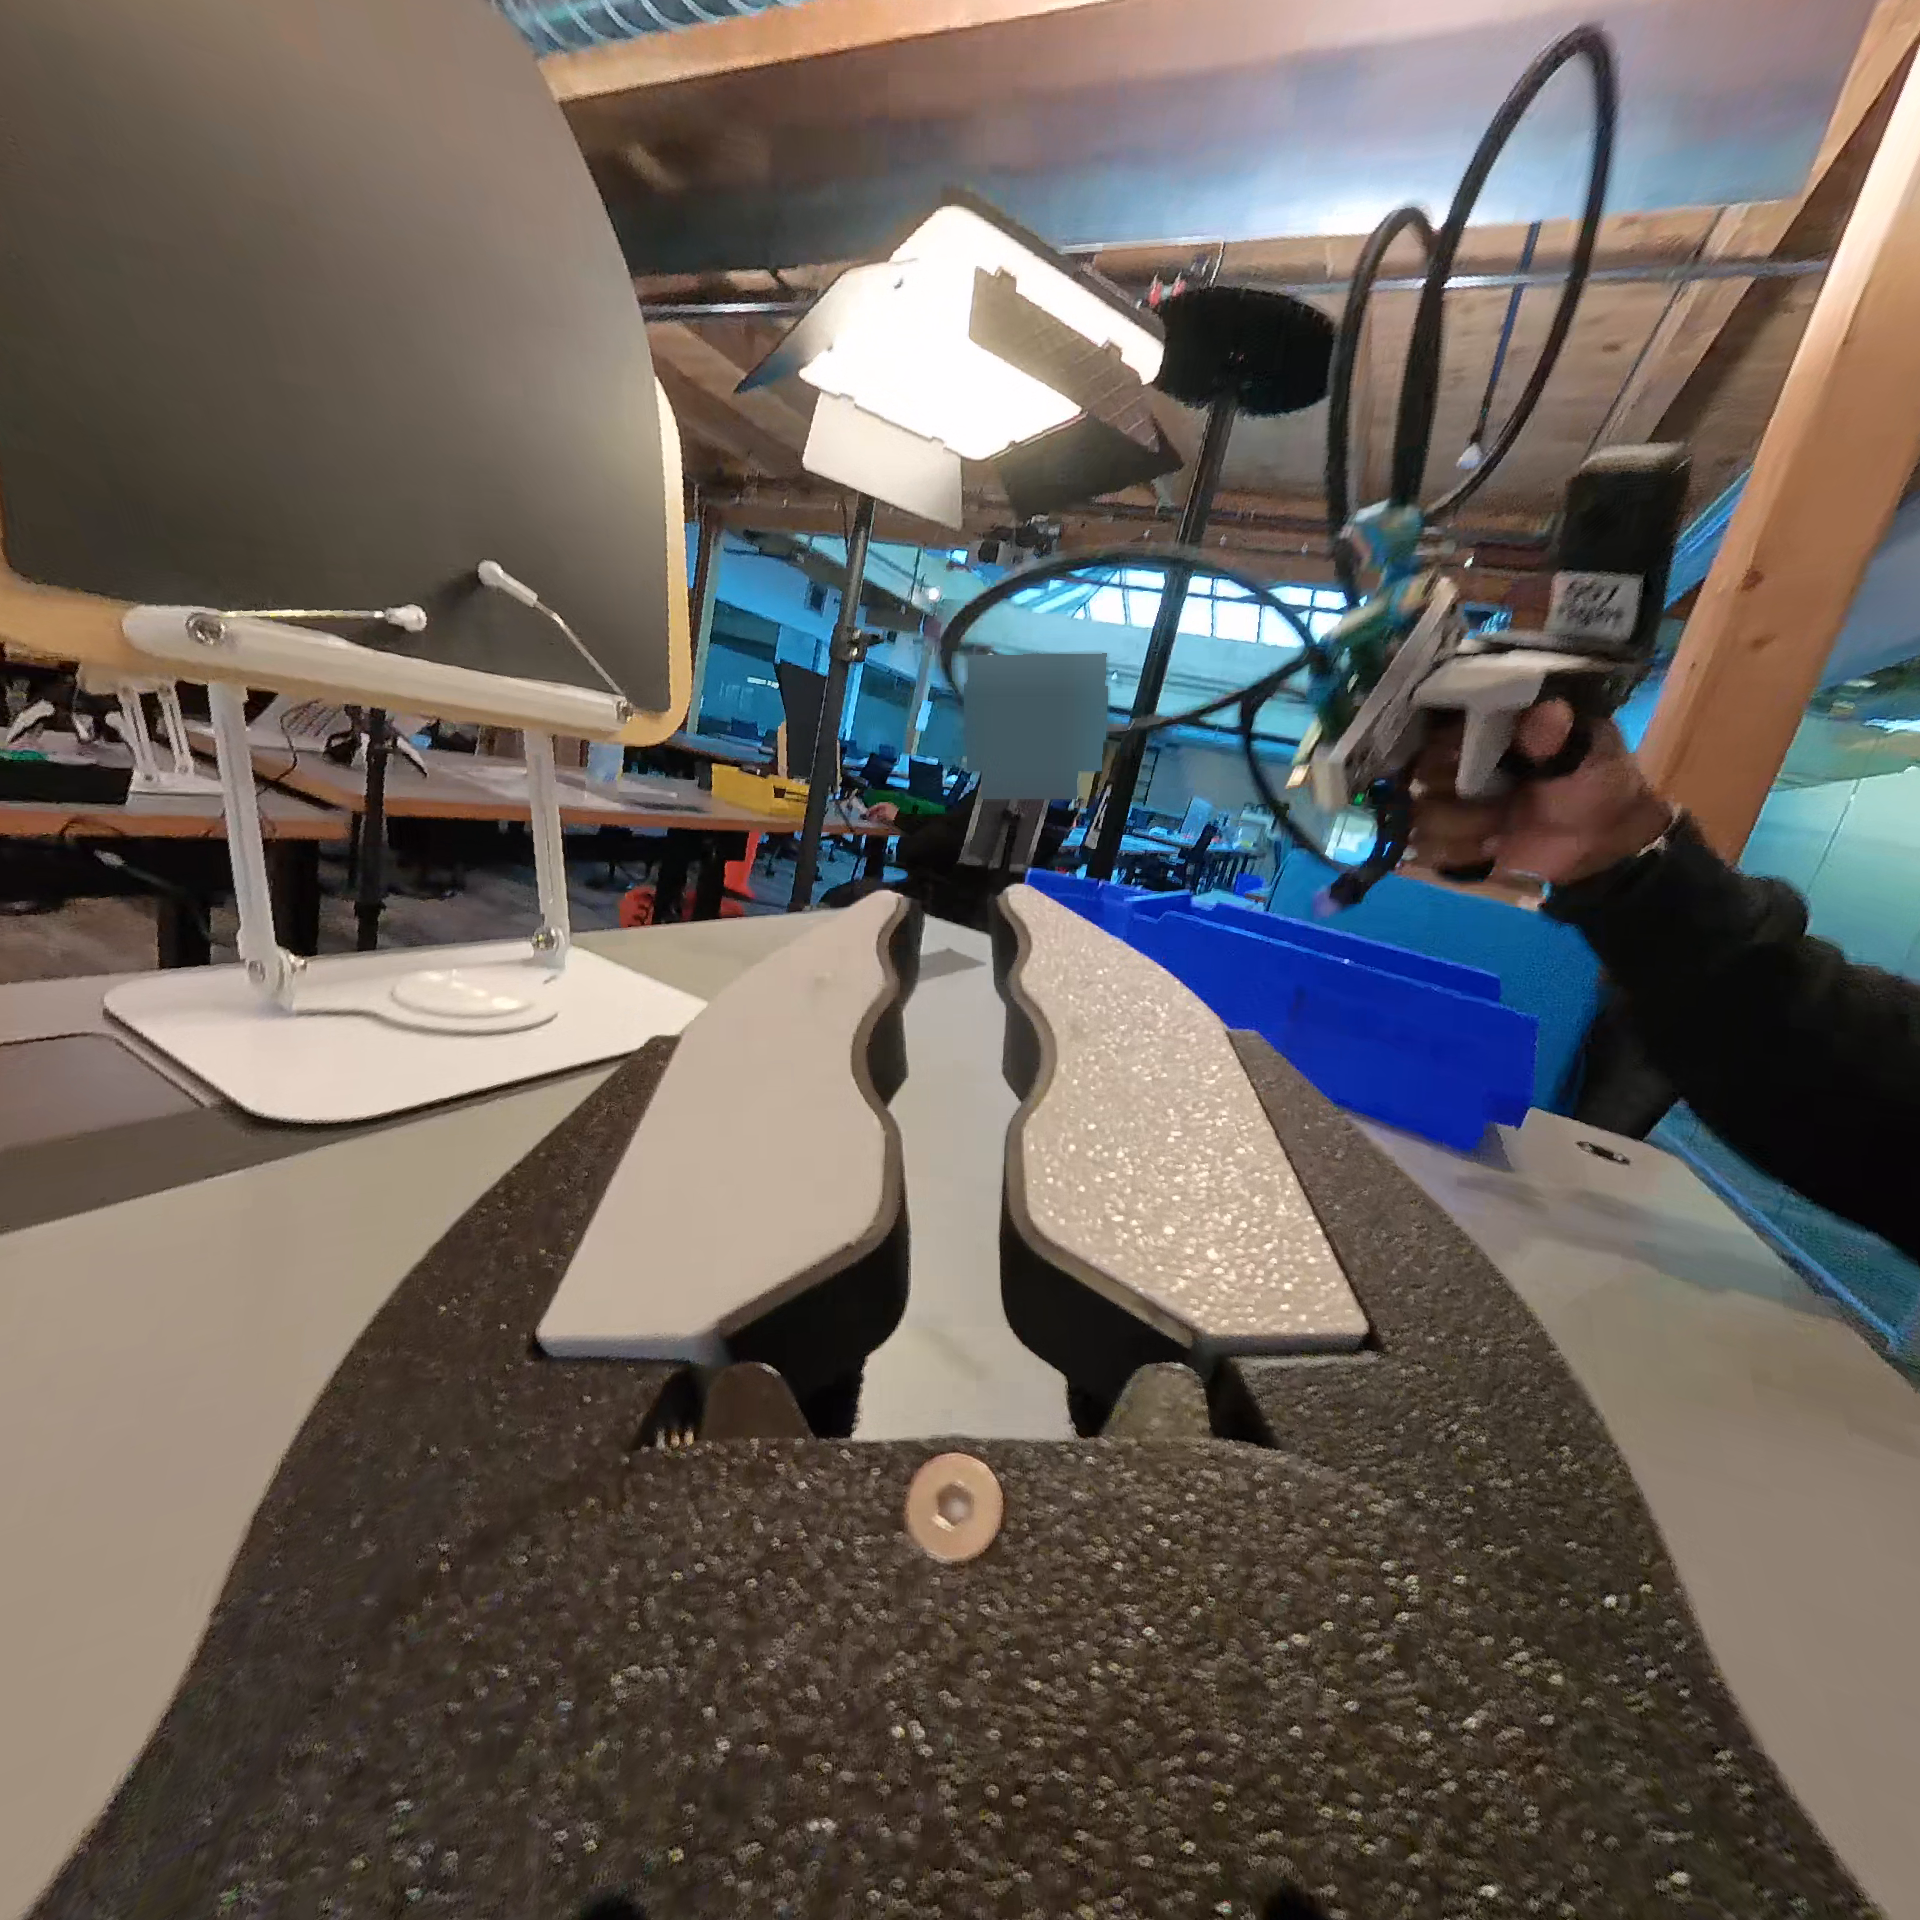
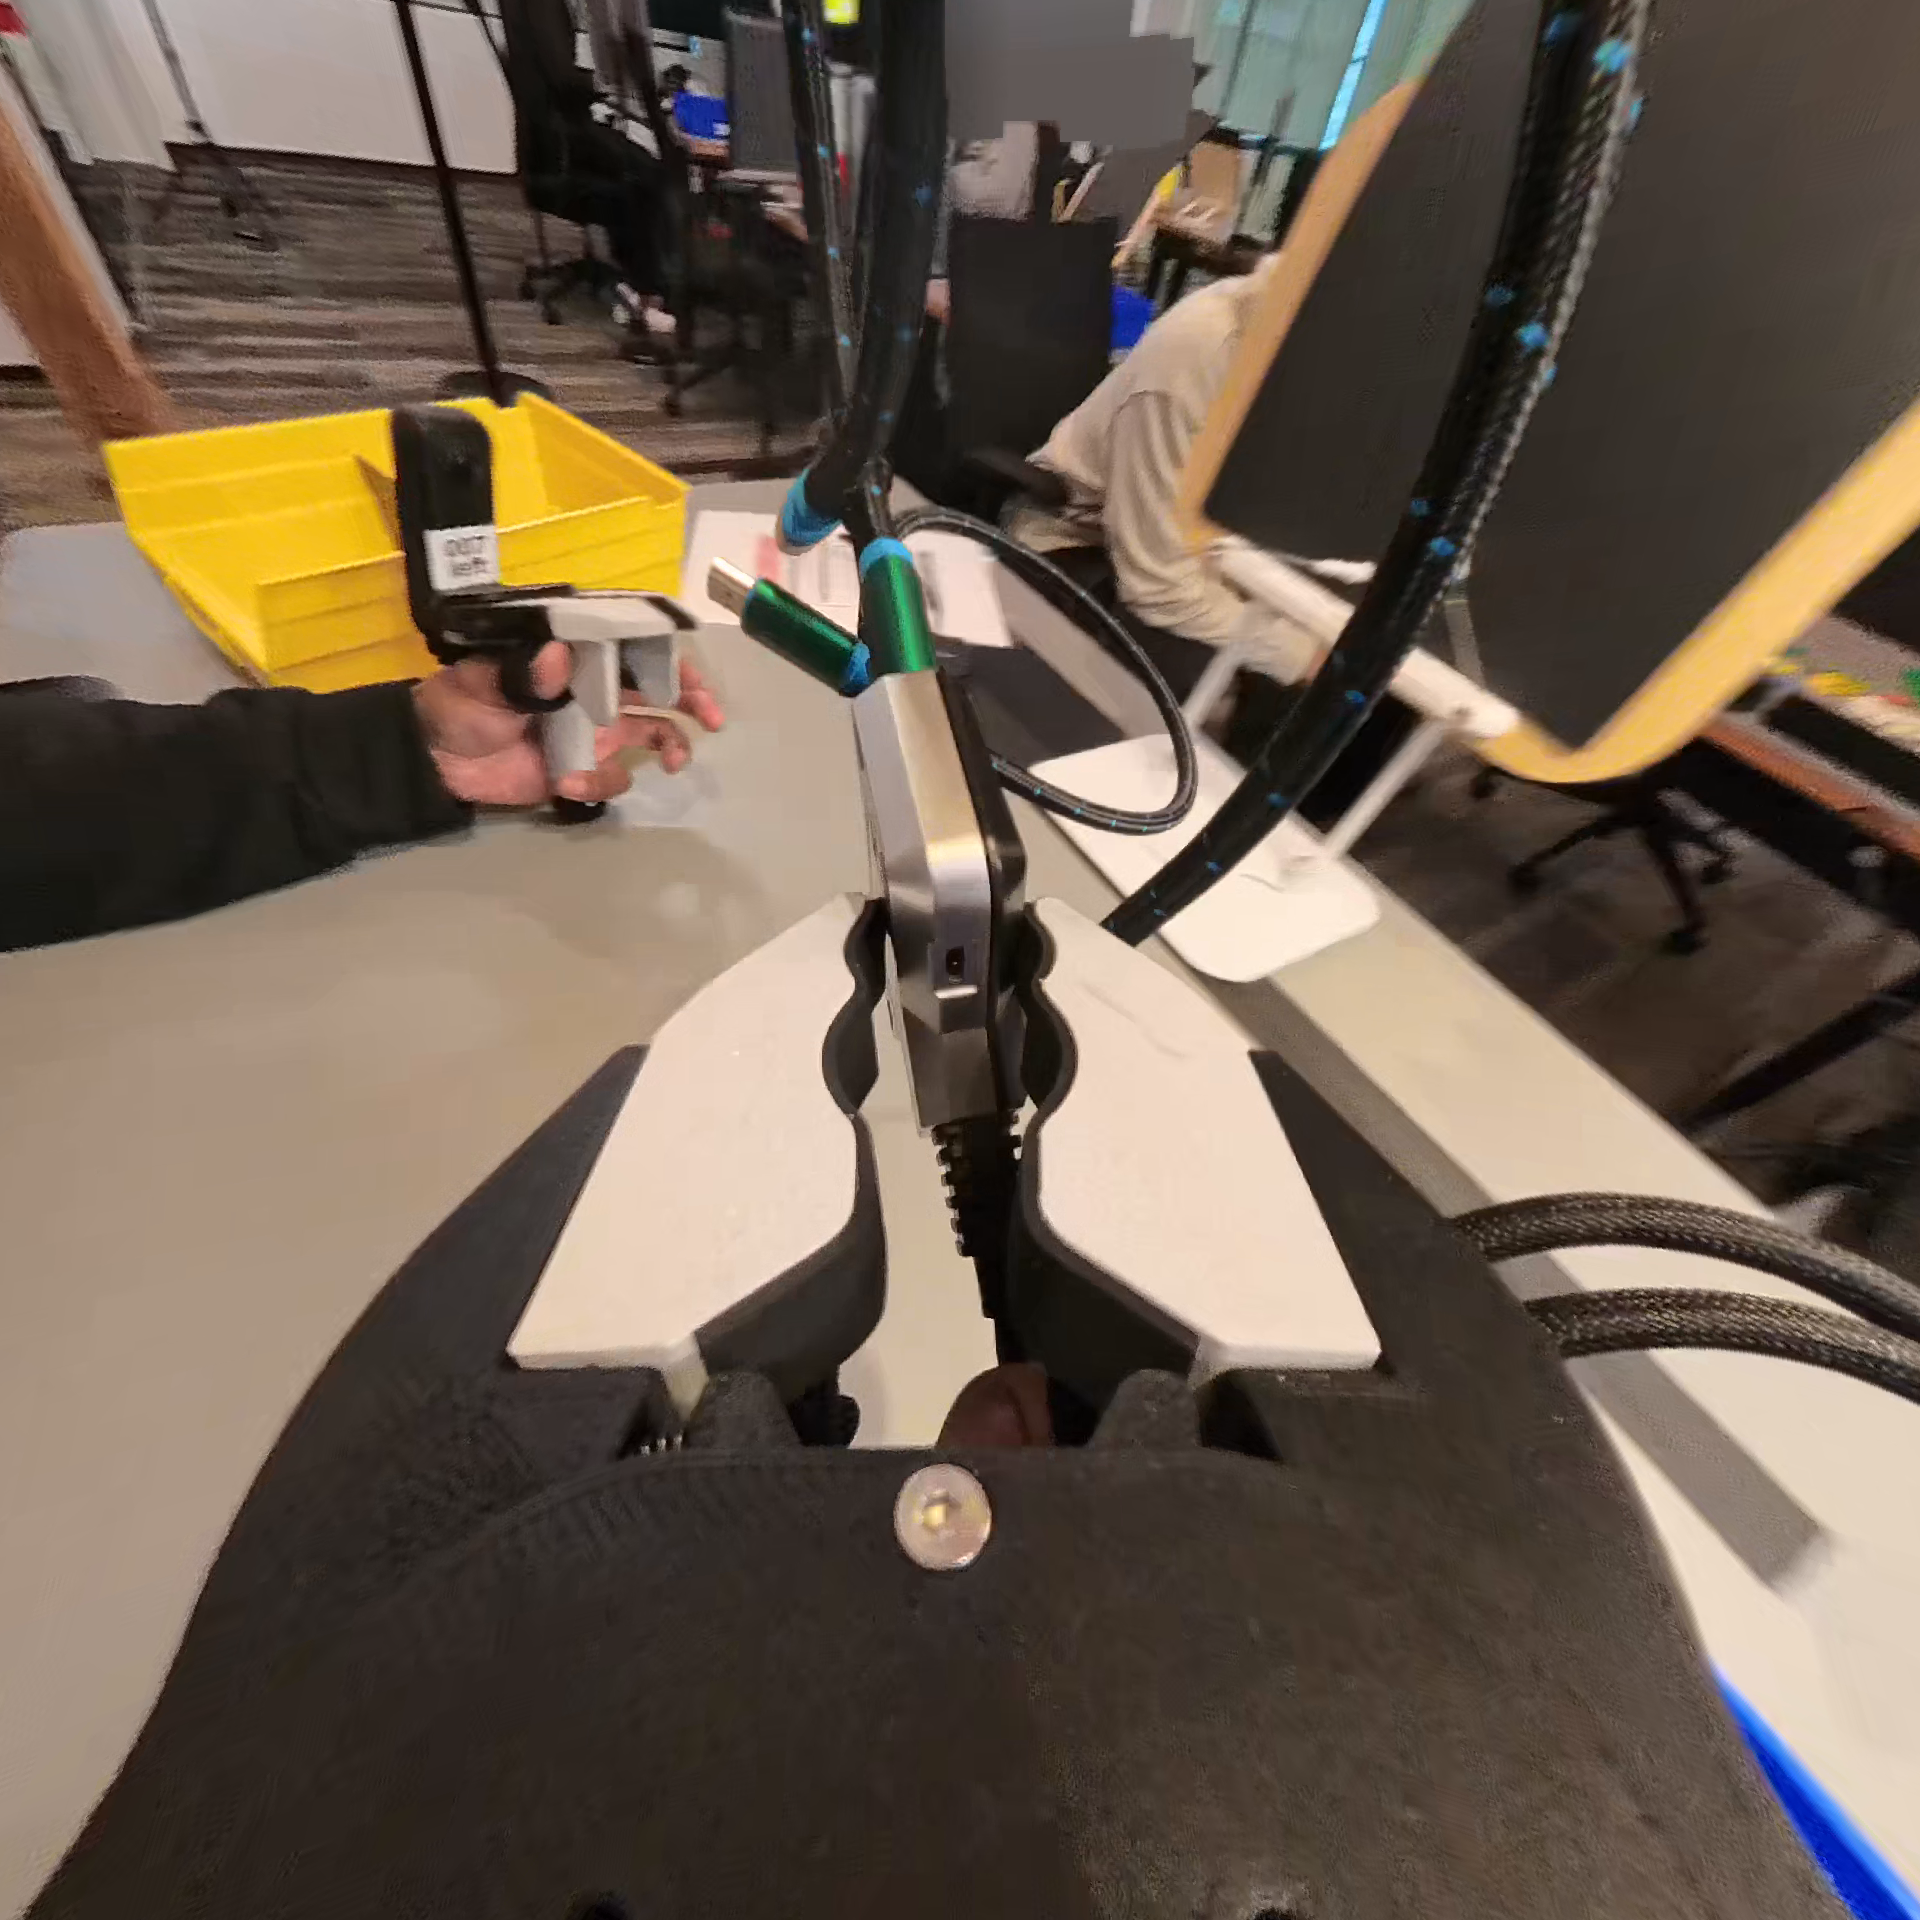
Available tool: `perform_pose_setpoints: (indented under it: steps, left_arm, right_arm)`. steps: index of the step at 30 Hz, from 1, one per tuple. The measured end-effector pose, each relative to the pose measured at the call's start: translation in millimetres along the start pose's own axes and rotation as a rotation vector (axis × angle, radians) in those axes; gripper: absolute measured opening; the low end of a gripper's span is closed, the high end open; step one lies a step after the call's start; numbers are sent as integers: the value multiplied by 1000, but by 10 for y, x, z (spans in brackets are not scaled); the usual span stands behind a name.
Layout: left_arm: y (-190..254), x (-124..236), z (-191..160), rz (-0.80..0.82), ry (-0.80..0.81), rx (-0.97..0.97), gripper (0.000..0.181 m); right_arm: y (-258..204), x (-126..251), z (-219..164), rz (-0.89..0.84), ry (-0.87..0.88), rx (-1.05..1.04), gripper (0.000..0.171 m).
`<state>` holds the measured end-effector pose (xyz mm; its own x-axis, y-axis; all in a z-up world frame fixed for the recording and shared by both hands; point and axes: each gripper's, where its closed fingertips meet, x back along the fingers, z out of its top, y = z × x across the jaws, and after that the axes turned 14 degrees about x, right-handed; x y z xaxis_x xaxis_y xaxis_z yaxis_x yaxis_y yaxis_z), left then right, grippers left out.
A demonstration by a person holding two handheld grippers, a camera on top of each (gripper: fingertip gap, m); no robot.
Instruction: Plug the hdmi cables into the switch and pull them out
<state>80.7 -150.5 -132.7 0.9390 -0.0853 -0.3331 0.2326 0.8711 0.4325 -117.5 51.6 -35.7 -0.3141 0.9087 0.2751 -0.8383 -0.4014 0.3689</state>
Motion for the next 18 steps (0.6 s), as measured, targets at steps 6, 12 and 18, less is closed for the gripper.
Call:
perform_pose_setpoints:
  steps: [6, 12, 18]
  left_arm:
    - [-15, -55, -159, 20, -81, -27, 13]
    - [4, -96, -191, 13, -88, -22, 13]
    - [-8, -71, -155, 15, -62, -16, 13]
  right_arm:
    - [759, 1190, -350, -235, -185, 109, 24]
    - [1191, 1865, -1164, -361, -362, 230, 24]
    - [1335, 1889, -2141, -360, -542, 207, 24]
